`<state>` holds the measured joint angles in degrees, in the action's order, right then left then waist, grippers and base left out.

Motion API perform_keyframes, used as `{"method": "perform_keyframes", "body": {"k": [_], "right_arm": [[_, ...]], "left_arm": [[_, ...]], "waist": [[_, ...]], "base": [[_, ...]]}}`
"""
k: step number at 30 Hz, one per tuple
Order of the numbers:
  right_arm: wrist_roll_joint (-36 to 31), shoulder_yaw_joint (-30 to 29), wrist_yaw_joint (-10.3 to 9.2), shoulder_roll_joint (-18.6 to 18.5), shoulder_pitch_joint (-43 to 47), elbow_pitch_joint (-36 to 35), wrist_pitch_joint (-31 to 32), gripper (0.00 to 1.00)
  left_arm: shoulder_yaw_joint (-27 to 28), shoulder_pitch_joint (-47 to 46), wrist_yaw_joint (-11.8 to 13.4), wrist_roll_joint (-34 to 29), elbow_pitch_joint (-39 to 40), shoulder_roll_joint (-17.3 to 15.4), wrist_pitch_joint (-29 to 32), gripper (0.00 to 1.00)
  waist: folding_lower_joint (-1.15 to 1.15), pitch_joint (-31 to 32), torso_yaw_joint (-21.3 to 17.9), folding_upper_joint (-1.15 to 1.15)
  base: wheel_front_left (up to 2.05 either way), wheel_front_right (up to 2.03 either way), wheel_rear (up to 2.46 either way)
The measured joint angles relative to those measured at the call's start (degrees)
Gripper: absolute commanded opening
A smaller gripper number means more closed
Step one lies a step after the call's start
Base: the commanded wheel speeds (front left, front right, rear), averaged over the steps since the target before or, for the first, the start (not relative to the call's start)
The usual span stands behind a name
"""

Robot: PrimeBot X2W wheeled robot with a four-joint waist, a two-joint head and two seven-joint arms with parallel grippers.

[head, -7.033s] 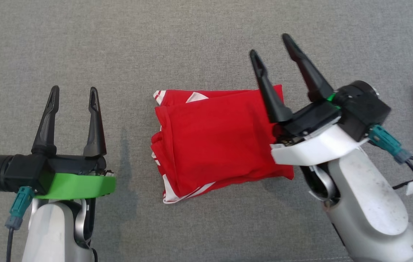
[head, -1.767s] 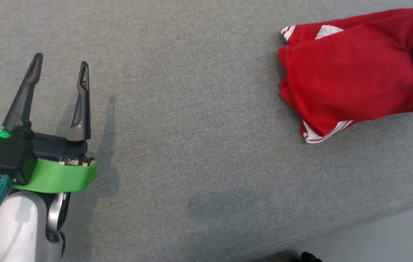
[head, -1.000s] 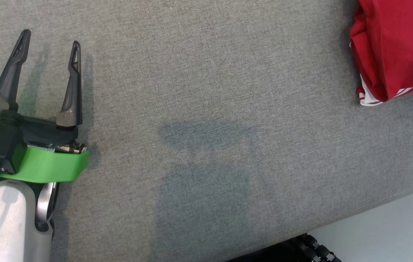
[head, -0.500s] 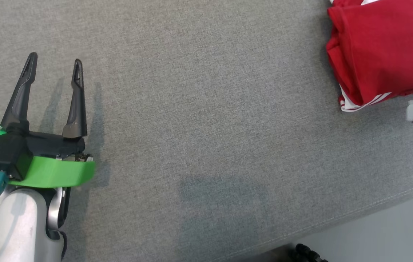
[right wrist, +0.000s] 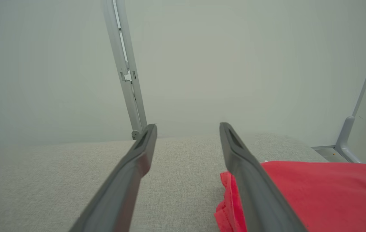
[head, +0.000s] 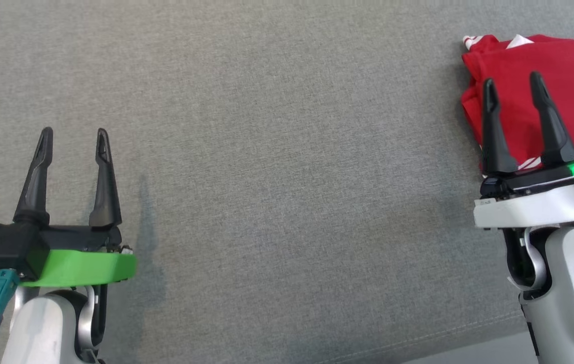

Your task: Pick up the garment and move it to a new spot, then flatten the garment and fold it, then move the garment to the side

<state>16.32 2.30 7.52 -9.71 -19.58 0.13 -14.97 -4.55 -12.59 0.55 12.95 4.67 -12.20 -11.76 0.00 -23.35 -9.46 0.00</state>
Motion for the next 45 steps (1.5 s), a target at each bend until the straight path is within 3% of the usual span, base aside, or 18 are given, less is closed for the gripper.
{"method": "perform_keyframes", "body": {"k": [17, 32, 45], "right_arm": [[-2.8, 1.6, 0.0, 0.9, 9.6, 0.6, 4.4, 1.0], [-2.8, -1.3, 0.0, 1.2, 18.5, -2.2, 7.2, 1.0], [-3.4, -2.7, 0.0, 1.4, 21.4, -4.2, 8.8, 1.0]], "left_arm": [[-0.5, 8.7, 0.4, 1.5, -3.5, -0.1, 0.1, 1.0], [-1.4, 13.2, -0.1, 3.2, -4.1, -0.8, 2.0, 1.0], [-1.6, 14.3, 0.3, 4.0, -4.1, -1.4, 3.1, 1.0]], "waist": [[0.0, 12.6, 6.1, 0.0], [0.0, 20.9, 7.4, 0.0], [0.0, 23.3, 7.8, 0.0]], "base": [[0.0, 0.0, 0.0], [0.0, 0.0, 0.0], [0.0, 0.0, 0.0]]}}
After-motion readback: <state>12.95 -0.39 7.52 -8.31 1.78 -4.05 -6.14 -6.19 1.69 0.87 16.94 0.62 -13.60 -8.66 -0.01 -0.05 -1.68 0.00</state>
